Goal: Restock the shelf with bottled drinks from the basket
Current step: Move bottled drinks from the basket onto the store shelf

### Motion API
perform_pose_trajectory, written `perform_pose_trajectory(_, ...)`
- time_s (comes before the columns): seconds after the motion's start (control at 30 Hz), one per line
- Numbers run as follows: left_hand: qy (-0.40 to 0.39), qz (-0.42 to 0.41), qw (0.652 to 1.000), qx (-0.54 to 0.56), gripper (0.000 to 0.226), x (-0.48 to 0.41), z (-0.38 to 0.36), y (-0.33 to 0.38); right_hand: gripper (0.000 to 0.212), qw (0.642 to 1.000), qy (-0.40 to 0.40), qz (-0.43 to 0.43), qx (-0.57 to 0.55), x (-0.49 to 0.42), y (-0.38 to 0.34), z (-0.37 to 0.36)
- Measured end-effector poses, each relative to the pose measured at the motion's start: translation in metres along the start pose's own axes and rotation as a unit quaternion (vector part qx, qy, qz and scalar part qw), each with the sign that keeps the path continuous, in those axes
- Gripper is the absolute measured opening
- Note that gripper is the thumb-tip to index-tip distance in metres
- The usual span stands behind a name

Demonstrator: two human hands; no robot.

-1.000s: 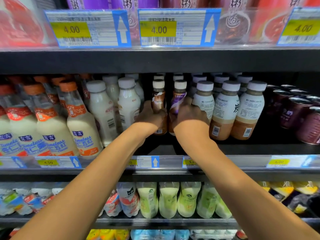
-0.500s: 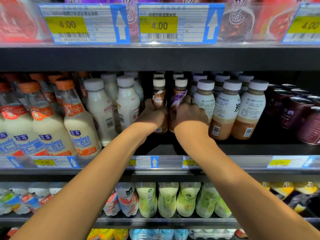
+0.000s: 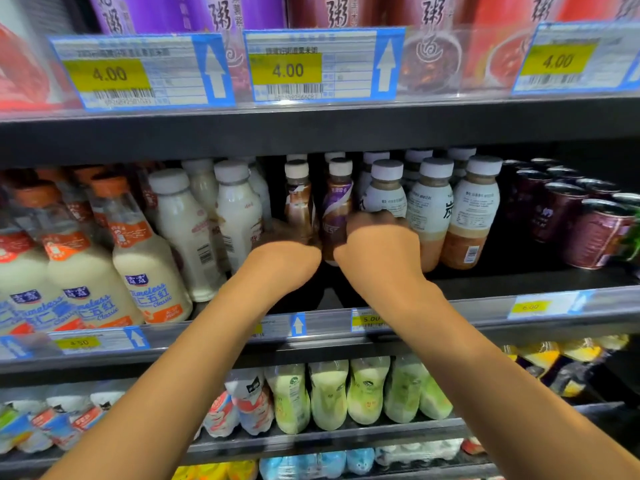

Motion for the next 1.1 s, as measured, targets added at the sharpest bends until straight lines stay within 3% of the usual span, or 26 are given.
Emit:
perform_pose_trajectory(0.07, 0.005, -0.06, 0.996, -0.069, 0.03, 0.02, 0.01, 0.019, 0.01, 1.0, 0.012, 0.0, 0.001, 0.007, 0.001, 0.023)
perform_pose_trajectory(0.17, 0.089, -0.158, 0.98, -0.082, 0.046, 0.047, 0.031, 0.056, 0.033, 0.999, -0.029, -0.01, 0.036, 0.022, 0.016, 0.038)
perform_pose_trajectory(0.23, 0.077, -0.22, 0.965, -0.118, 0.047, 0.06, 0.023, 0.083, 0.041, 0.998, -0.018, -0.019, 0.058, 0.034, 0.032, 0.058)
perform_pose_trajectory(0.33, 0.141, -0.36, 0.907, -0.168, 0.041, 0.09, 0.005, 0.134, 0.042, 0.99, -0.009, -0.067, 0.122, 0.06, 0.073, 0.077)
perform_pose_trajectory(0.47, 0.184, -0.5, 0.836, -0.132, 0.032, 0.132, -0.046, 0.196, 0.035, 0.962, 0.01, -0.183, 0.202, 0.111, 0.161, 0.107)
perform_pose_trajectory(0.53, 0.147, -0.548, 0.813, -0.132, 0.032, 0.148, -0.081, 0.23, 0.033, 0.937, -0.044, -0.234, 0.255, 0.137, 0.209, 0.109)
perform_pose_trajectory(0.63, 0.031, -0.575, 0.803, -0.152, 0.031, 0.169, -0.154, 0.281, 0.025, 0.912, -0.07, -0.298, 0.272, 0.176, 0.276, 0.132)
perform_pose_trajectory(0.73, -0.064, -0.635, 0.755, -0.15, 0.038, 0.199, -0.232, 0.331, 0.027, 0.87, -0.087, -0.386, 0.294, 0.22, 0.342, 0.152)
perform_pose_trajectory(0.87, -0.117, -0.703, 0.69, -0.127, 0.026, 0.231, -0.325, 0.408, 0.03, 0.815, -0.096, -0.499, 0.279, 0.278, 0.462, 0.165)
perform_pose_trajectory(0.97, -0.188, -0.725, 0.634, -0.191, 0.014, 0.249, -0.417, 0.474, 0.031, 0.781, -0.11, -0.56, 0.252, 0.303, 0.563, 0.171)
perform_pose_trajectory(1.1, -0.214, -0.731, 0.611, -0.218, 0.017, 0.249, -0.535, 0.579, 0.033, 0.756, -0.116, -0.599, 0.236, 0.305, 0.707, 0.191)
Point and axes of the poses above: each hand's wrist, its own x-axis away from the middle knuckle, its own z-axis out of the back of the hand, y = z × x, the point moved 10 cm from there along -x, towards the middle knuckle, and after that the axes turned 14 degrees about -z, right-handed, at the moved point
